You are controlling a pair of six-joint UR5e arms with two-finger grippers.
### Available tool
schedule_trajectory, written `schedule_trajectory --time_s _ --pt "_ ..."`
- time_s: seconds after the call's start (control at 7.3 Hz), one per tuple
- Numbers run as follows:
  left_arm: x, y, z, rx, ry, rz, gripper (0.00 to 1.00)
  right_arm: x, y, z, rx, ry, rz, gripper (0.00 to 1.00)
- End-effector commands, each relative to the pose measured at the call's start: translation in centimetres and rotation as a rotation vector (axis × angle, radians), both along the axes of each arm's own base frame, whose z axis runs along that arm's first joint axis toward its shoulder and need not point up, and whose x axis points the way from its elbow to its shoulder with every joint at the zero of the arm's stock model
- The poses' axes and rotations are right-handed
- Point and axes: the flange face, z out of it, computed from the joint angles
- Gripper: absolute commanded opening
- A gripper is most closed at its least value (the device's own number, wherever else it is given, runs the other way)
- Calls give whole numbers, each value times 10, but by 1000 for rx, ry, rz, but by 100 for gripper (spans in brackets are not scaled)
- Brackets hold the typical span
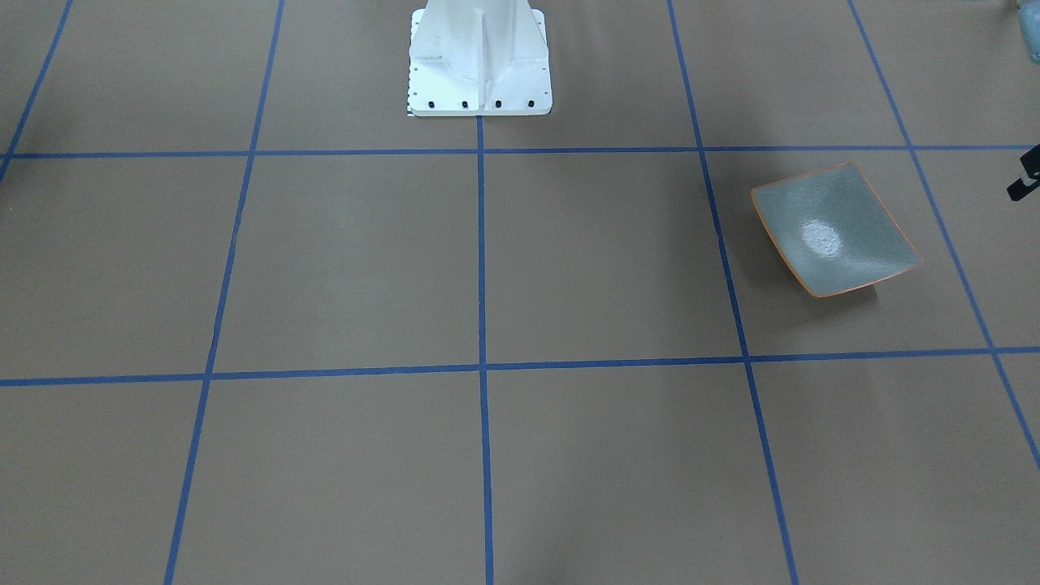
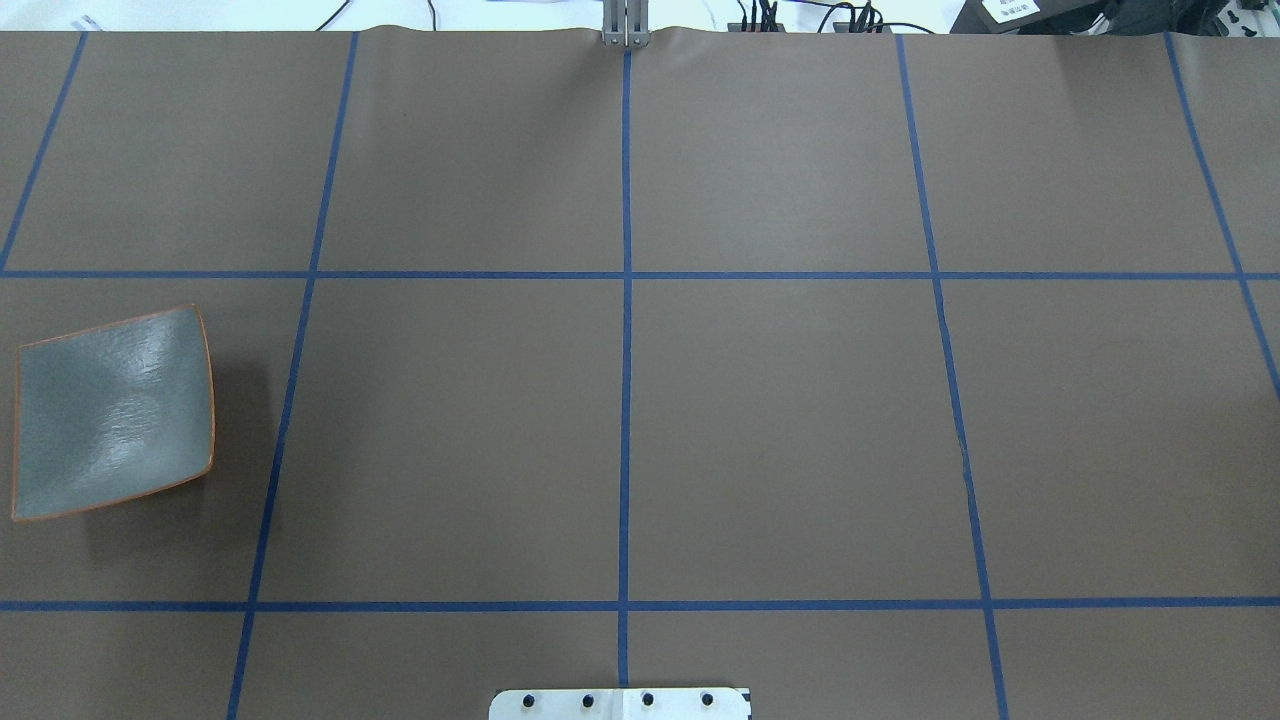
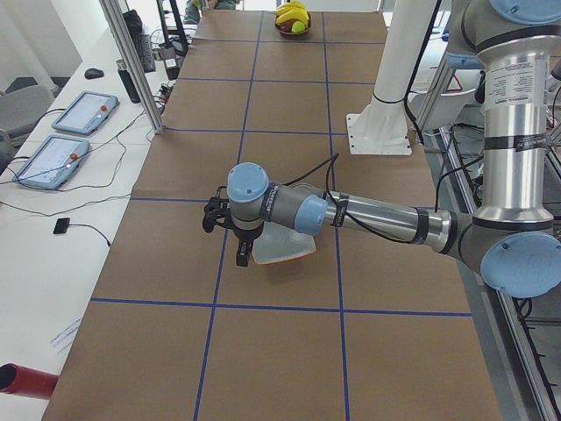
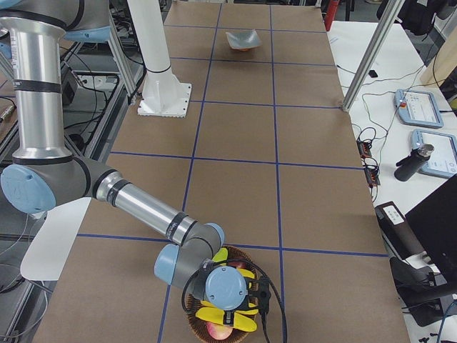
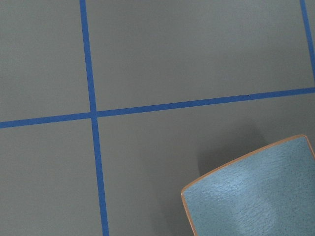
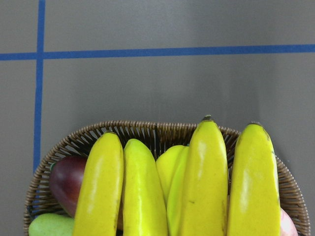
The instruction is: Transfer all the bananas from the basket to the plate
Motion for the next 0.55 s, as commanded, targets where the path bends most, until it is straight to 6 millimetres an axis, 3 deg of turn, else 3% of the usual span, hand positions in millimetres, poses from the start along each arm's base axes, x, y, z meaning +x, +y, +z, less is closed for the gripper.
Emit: schedule_trajectory --time_s 0.0,0.41 --pt "1 -1 -1 -6 1 -5 100 3 8 3 15 8 -8 99" --pt "2 -1 -1 -7 1 -4 100 11 25 18 66 31 -57 99"
